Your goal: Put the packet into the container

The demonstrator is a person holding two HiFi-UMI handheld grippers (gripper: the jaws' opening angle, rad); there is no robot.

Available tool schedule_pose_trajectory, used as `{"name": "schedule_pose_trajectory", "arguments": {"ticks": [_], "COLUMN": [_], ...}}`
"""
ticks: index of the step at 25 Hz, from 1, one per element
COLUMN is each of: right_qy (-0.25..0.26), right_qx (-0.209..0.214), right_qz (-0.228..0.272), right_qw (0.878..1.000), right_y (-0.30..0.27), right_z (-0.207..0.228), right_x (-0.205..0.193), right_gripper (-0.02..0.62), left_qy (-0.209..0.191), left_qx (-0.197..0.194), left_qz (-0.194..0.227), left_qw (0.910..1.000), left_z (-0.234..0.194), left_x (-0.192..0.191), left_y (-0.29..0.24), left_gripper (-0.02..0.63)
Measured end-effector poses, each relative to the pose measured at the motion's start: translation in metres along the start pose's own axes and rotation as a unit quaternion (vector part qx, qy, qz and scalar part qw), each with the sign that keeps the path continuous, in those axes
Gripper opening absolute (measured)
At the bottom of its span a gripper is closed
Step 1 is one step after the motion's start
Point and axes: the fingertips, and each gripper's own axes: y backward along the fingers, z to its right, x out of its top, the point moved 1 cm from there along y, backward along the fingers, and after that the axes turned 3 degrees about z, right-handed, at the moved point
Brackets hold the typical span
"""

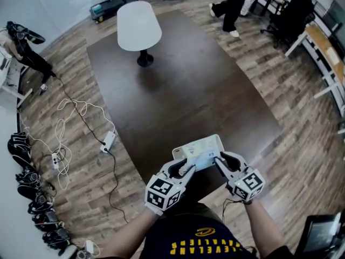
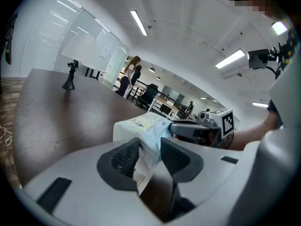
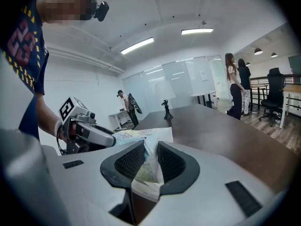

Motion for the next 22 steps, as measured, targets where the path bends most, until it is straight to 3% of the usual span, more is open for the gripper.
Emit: {"name": "schedule_pose_trajectory", "arguments": {"ticks": [15,22], "right_qy": [0.036,0.084], "right_qx": [-0.016,-0.025], "right_qz": [-0.074,-0.095], "right_qw": [0.996,0.992], "right_y": [-0.012,-0.015], "right_z": [0.008,0.012], "right_x": [-0.039,-0.055], "right_gripper": [0.098,0.098], "left_qy": [-0.047,-0.073], "left_qx": [0.02,0.05], "left_qz": [-0.076,-0.107], "left_qw": [0.9958,0.9903], "left_z": [-0.015,-0.019], "left_x": [-0.034,-0.046], "left_y": [-0.016,-0.022], "left_gripper": [0.133,0.133]}}
